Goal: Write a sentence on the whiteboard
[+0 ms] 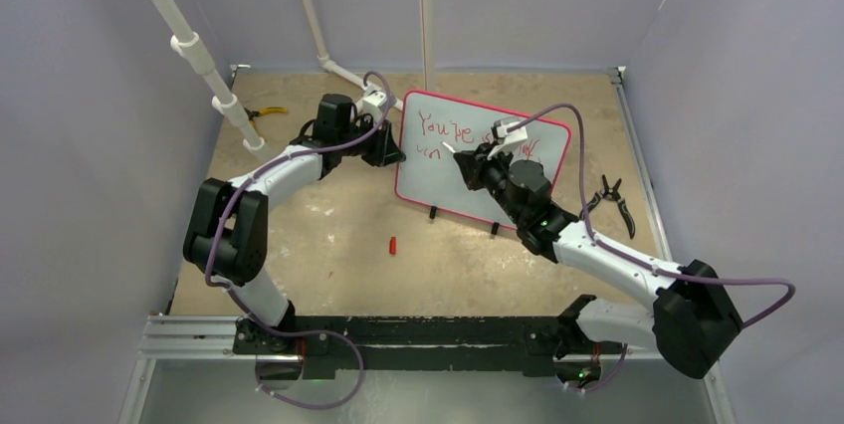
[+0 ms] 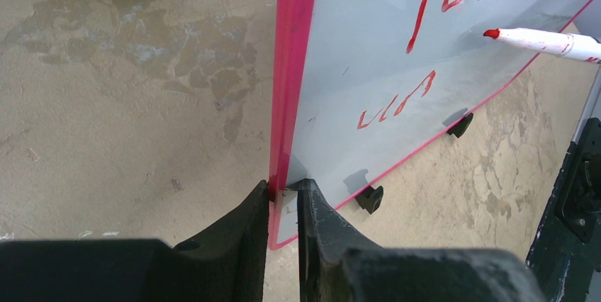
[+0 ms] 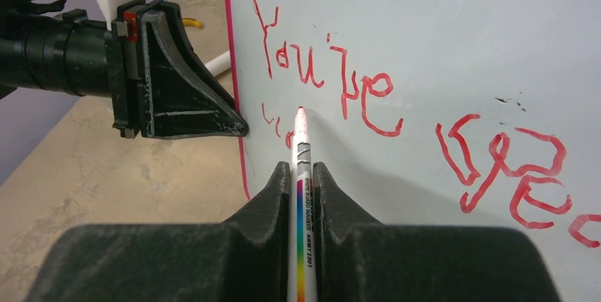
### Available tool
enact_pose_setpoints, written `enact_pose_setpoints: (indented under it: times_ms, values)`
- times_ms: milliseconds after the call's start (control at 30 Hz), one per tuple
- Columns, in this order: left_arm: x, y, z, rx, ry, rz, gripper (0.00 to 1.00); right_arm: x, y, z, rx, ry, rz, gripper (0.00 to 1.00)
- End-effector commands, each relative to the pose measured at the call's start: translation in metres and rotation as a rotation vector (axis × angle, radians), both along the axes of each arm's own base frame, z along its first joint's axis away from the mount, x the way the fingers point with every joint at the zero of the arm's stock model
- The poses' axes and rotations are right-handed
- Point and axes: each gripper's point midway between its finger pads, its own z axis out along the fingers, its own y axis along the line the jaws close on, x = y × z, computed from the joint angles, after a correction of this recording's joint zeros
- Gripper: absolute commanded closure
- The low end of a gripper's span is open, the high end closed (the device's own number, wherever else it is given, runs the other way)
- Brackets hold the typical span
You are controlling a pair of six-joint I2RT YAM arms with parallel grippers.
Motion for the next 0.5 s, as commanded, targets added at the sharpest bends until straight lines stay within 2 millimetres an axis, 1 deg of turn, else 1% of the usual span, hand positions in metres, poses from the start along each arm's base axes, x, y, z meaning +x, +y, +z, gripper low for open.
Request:
enact_pose_setpoints:
  times_ms: [0,267,467]
  values:
    - [0.002,-0.002,0.016,0.01,-0.047,0.0,1.0,-0.001,-0.002,0.006,0.022,-0.009,-0.009,1.0]
    - [0.002,-0.002,0.016,0.01,-0.047,0.001,1.0,-0.003,-0.006,-0.01,0.0,0.035,-0.029,1.0]
    - [0.003,-0.002,0.016,0.009,-0.048,0.002,1.0,0.003,-0.012,-0.023,-0.023,0.075,-0.082,1.0]
